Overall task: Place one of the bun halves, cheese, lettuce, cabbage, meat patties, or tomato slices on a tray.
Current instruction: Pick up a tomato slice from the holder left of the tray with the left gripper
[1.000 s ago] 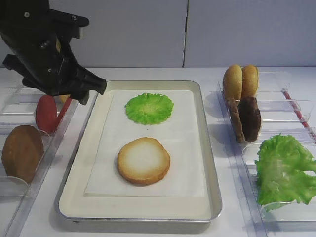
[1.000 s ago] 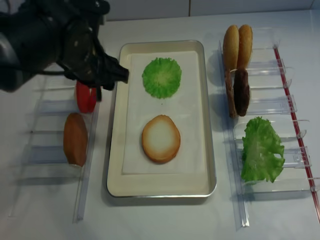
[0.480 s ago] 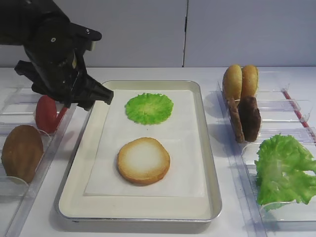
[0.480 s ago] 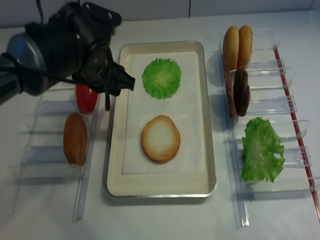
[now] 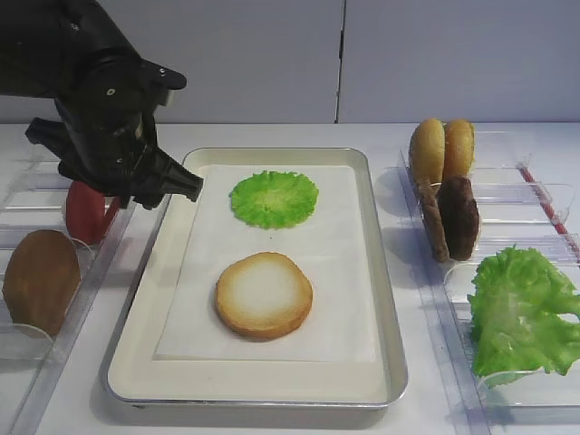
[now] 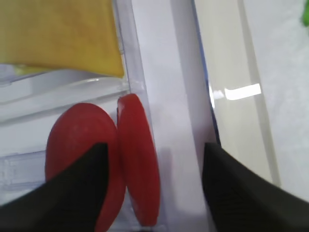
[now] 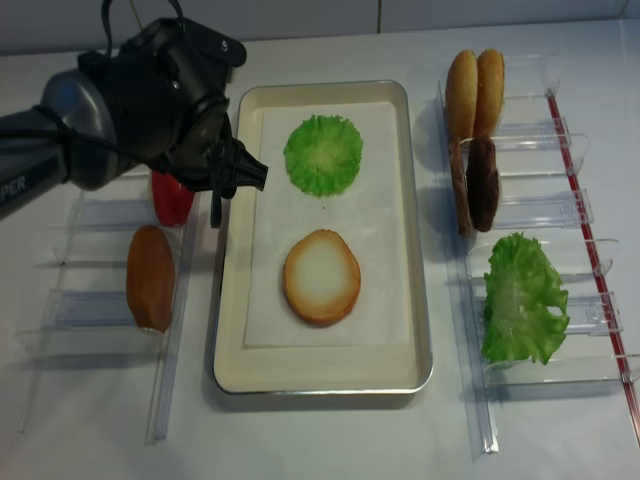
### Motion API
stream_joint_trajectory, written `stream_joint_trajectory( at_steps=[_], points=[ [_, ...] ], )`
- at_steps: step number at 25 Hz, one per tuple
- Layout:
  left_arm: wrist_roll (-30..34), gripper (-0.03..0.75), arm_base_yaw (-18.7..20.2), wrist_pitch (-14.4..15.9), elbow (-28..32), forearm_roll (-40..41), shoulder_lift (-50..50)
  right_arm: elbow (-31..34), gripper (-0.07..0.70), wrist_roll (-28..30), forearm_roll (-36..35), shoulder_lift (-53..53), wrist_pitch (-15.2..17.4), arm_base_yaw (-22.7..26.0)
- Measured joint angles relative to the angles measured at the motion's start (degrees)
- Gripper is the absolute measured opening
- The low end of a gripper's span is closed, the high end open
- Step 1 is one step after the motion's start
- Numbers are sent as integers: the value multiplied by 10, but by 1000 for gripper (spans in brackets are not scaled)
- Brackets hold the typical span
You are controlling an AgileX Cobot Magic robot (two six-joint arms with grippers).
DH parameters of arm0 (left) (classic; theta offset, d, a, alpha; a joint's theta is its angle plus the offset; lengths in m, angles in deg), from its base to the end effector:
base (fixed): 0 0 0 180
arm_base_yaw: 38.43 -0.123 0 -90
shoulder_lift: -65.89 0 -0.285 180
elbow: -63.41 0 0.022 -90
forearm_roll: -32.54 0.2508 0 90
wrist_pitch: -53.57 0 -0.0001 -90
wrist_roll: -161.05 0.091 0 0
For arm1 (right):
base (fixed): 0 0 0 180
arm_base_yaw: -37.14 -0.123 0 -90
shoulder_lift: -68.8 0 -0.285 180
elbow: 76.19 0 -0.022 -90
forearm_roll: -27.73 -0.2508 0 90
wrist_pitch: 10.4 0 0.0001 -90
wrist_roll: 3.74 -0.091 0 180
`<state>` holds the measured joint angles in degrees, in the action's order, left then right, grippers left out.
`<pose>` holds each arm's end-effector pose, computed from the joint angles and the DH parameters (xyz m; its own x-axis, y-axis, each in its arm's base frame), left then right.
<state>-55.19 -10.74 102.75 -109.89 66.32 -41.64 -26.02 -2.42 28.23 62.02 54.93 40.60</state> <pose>0.3315 -0.1307 0.2353 -0.8637 0.2294 -0.4489 0.0964 0.9492 0.2996 -0.0079 -0.0002 0.2632 -0.5347 0.0056 -0.8450 0.0528 0.9982 -0.0268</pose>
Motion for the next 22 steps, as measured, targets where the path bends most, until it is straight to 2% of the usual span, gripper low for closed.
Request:
stream_joint_trajectory(
  at_steps=[7, 17, 22],
  points=[
    [-6, 316, 0, 8, 0, 2, 0, 0, 255, 0, 0, 0, 0, 0],
    [-7, 289, 0, 9, 0, 16, -1, 0, 255, 0, 0, 0, 0, 0],
    [-17, 221, 0, 9, 0, 22, -1, 0, 255, 0, 0, 0, 0, 0]
  ],
)
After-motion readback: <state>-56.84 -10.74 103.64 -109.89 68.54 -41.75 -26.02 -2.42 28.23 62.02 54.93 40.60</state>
